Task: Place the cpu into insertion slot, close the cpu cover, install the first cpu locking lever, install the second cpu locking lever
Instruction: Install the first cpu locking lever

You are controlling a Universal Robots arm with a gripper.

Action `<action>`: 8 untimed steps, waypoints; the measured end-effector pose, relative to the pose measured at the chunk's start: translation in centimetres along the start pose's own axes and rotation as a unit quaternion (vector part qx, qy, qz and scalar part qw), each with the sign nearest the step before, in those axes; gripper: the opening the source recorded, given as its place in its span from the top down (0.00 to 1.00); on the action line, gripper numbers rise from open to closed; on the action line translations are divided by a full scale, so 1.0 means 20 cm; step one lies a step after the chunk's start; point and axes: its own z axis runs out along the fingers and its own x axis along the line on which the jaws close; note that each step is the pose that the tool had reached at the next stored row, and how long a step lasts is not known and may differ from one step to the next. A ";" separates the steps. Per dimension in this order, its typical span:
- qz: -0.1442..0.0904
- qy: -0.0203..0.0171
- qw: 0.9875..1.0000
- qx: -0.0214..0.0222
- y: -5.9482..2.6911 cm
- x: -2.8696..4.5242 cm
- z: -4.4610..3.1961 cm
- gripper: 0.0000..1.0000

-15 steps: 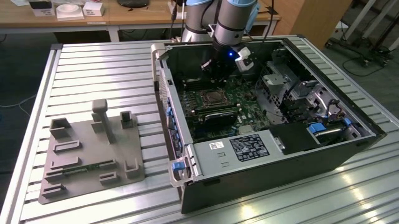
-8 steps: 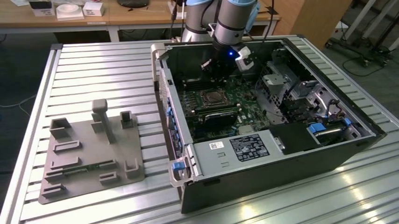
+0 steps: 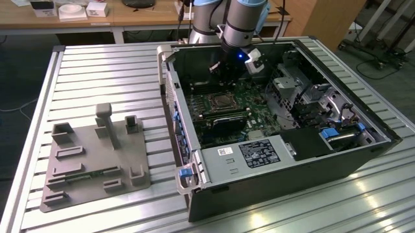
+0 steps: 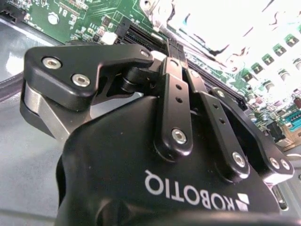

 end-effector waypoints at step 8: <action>0.000 0.000 1.000 0.001 -0.005 0.000 0.002 0.89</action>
